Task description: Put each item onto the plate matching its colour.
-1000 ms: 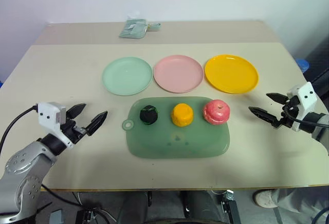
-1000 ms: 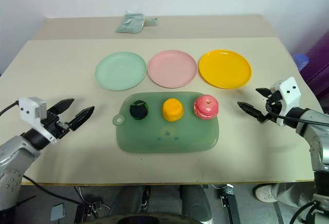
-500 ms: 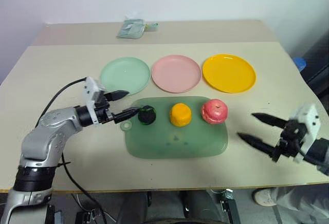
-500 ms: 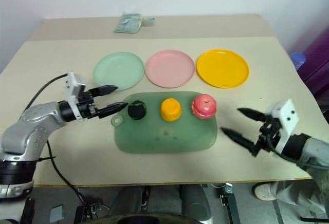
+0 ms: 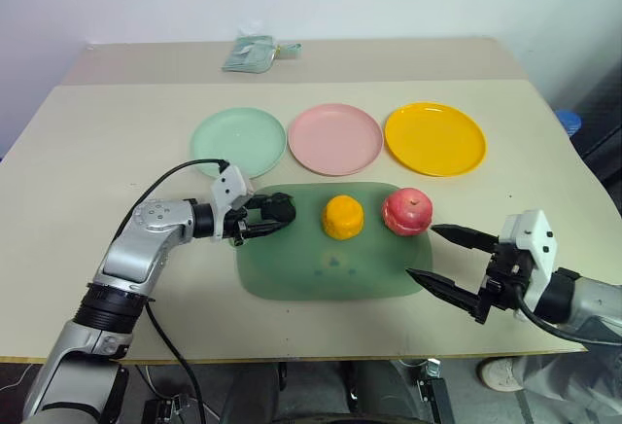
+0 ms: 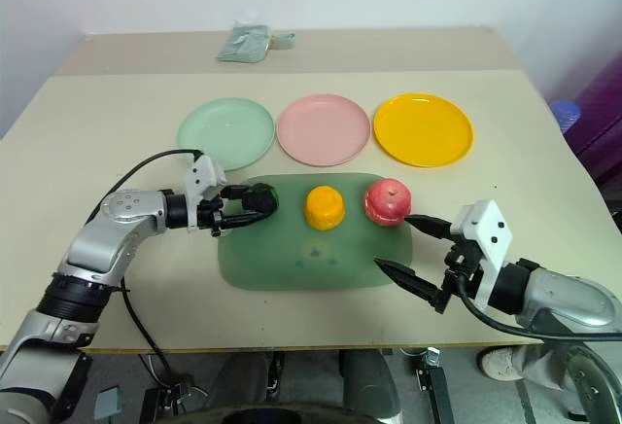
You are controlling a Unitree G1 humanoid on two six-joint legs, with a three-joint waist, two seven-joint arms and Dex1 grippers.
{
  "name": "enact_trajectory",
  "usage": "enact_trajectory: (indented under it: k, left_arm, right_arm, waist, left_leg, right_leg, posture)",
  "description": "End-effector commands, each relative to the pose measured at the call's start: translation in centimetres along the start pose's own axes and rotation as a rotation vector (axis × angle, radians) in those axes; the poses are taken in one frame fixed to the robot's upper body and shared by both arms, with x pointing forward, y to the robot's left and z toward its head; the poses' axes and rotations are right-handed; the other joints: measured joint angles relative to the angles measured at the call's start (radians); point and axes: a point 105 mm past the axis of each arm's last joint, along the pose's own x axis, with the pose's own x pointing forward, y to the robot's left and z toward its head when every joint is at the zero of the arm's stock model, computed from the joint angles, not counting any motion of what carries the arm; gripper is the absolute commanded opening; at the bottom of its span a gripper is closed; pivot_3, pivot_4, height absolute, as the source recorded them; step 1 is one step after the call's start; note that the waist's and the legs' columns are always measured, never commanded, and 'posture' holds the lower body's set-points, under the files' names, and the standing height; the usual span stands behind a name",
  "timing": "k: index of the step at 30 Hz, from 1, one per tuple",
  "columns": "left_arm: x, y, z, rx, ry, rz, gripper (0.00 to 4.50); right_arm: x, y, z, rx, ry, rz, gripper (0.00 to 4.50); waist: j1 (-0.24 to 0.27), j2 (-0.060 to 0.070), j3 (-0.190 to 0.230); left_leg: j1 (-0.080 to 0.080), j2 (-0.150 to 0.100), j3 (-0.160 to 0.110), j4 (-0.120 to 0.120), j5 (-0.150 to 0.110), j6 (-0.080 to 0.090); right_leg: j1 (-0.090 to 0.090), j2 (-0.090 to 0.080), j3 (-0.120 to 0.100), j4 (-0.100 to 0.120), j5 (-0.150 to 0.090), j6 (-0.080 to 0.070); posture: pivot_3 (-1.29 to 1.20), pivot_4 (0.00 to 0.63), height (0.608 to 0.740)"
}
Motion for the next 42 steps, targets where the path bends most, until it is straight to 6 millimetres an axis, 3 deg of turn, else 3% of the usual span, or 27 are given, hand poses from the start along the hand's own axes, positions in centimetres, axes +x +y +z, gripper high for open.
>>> enact_trajectory:
  k: [1,5,8,13,16,19,23,26,30,32,39,42]
  left_arm:
    - [-1.5,4.1,2.3,-0.009,-0.115,0.224,2.89]
    - [-1.8,9.8,1.6,0.009,-0.027,0.547,2.89]
    - [-1.2,12.0,0.9,-0.064,-0.001,0.641,2.89]
    - [0.4,12.4,1.8,-0.046,-0.034,0.620,4.47]
    - [-0.7,12.5,3.6,-0.019,-0.138,0.624,4.47]
    - [-3.3,12.3,4.7,0.045,-0.210,0.662,4.47]
    - [-5.8,8.7,4.3,0.129,-0.215,0.522,4.47]
    - [-6.4,3.0,2.3,0.114,-0.134,0.261,4.47]
    - [-6.3,-3.3,0.2,0.073,-0.039,0.029,4.47]
    - [-6.2,-5.5,-0.4,0.058,-0.021,-0.043,4.47]
    - [-5.4,-8.0,-0.6,0.017,-0.044,-0.096,4.47]
    - [-5.2,-8.2,-1.0,0.007,-0.051,-0.098,4.50]
  right_arm:
    - [0.4,-0.5,1.0,-0.040,-0.043,0.001,4.50]
    - [1.2,-1.2,1.5,-0.058,-0.063,0.014,4.50]
    - [1.8,-1.4,1.8,-0.064,-0.078,0.028,4.50]
    - [2.5,-2.2,2.3,-0.063,-0.096,0.011,4.50]
    - [3.3,-2.0,3.1,-0.048,-0.113,0.027,4.50]
    - [4.9,-1.9,3.5,-0.108,-0.092,0.017,4.50]
    - [7.3,-0.3,3.9,-0.152,-0.090,0.080,4.50]
    - [9.3,0.3,4.0,-0.145,-0.091,0.101,4.50]
    - [11.3,-0.5,2.4,-0.146,0.019,0.072,4.50]
    - [12.0,-1.1,1.7,-0.135,0.063,0.045,4.50]
    - [13.0,-2.3,0.2,-0.157,0.135,-0.020,4.50]
    - [13.0,-2.1,0.9,-0.168,0.105,-0.010,3.27]
  waist:
    - [0.001,0.000,0.000]
    - [0.004,-0.001,0.000]
    - [0.006,-0.002,0.000]
    - [0.000,-0.002,0.000]
    - [-0.005,-0.003,0.001]
    - [-0.008,-0.003,0.001]
    - [-0.011,-0.002,0.000]
    - [-0.006,-0.001,0.000]
    - [0.007,-0.003,0.000]
    - [0.010,-0.003,0.000]
    - [-0.001,-0.002,0.000]
    - [-0.003,-0.001,0.000]
  left_leg:
    - [0.000,0.000,0.000,0.000,0.000,0.000]
    - [0.000,-0.003,-0.003,0.002,0.000,0.000]
    - [-0.001,-0.005,-0.004,0.002,0.000,0.000]
    - [-0.003,-0.006,-0.005,0.002,0.000,0.000]
    - [-0.003,-0.005,-0.004,0.002,0.000,-0.001]
    - [-0.003,-0.002,-0.004,0.001,0.001,-0.001]
    - [-0.003,-0.001,-0.003,0.000,0.001,-0.002]
    - [-0.003,-0.001,-0.003,0.000,0.001,-0.002]
    - [-0.003,-0.002,-0.005,0.000,0.001,-0.002]
    - [-0.003,-0.002,-0.006,0.001,0.001,-0.002]
    - [-0.002,-0.002,-0.005,0.000,0.001,-0.002]
    - [-0.002,-0.002,-0.005,0.000,0.001,-0.002]
  right_leg:
    - [0.000,0.000,0.000,0.000,0.000,0.000]
    - [0.002,0.000,-0.002,0.000,0.000,0.000]
    - [0.002,-0.001,-0.003,0.000,0.000,0.001]
    - [-0.001,-0.001,-0.004,0.000,0.000,0.002]
    - [-0.002,-0.001,-0.003,0.002,0.000,0.001]
    - [-0.003,-0.001,-0.002,0.002,0.000,0.001]
    - [-0.004,-0.001,-0.002,0.002,0.000,0.001]
    - [-0.004,-0.002,-0.001,0.001,0.000,0.001]
    - [-0.002,-0.004,-0.003,0.000,0.000,0.001]
    - [0.000,-0.005,-0.003,0.000,0.000,0.001]
    - [-0.001,-0.003,-0.003,0.000,0.000,0.000]
    - [-0.001,-0.003,-0.003,0.000,0.000,0.000]
  posture:
    - [0.00,0.150,0.740]
    - [0.00,0.150,0.740]
    - [0.00,0.150,0.740]
    - [0.00,0.150,0.740]
    - [0.00,0.150,0.740]
    - [0.00,0.150,0.740]
    - [0.00,0.150,0.740]
    - [0.00,0.150,0.740]
    - [0.00,0.150,0.740]
    - [0.00,0.150,0.740]
    - [0.00,0.150,0.740]
    - [0.00,0.150,0.740]
